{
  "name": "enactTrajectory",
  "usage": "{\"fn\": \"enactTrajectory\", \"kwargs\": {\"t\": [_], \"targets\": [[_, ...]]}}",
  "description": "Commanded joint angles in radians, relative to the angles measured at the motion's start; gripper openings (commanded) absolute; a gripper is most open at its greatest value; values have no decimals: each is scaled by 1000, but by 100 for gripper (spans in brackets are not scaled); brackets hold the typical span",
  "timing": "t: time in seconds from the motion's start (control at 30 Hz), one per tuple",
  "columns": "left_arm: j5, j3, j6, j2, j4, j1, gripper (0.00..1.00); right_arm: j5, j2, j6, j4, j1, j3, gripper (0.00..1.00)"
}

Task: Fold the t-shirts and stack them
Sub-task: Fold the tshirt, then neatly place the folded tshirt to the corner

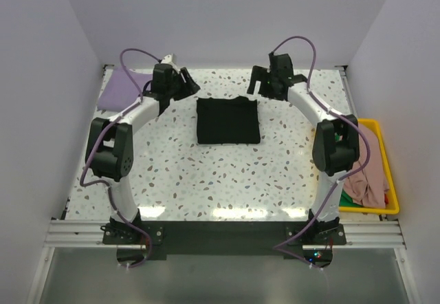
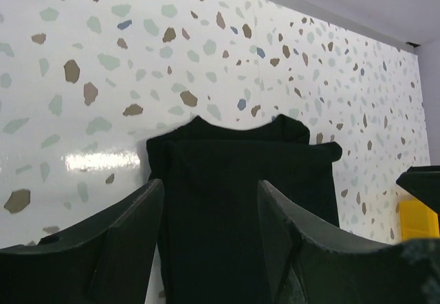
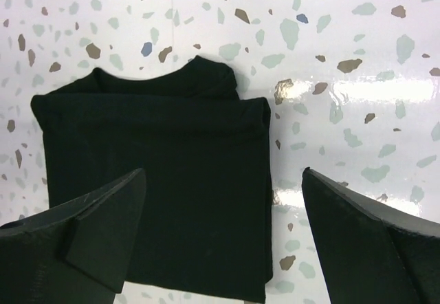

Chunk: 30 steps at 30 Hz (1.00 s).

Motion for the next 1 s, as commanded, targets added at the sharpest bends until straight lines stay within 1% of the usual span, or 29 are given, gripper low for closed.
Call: {"fn": "enactTrajectory", "kwargs": {"t": [0.0,0.17,0.33,0.37,0.73,0.97], "targets": [[-13,-78,34,-80,6,-10,62,14,-78,-8,18,20,-50,99],[53,-150,65,-116,-28,-10,70,17,-140,3,48,40,-190,99],[112,-184,80,-117,-34,-9,71,32,-177,14,76,61,-271,99],[119,-183,84,-114,-68,-9,71,37,-181,14,79,61,-277,99],[163,-163,97,-62,-132,-9,71,61,-207,6,70,72,-300,99],[151,-137,107,-13,-172,-13,70,58,-226,8,73,80,-319,99]]}}
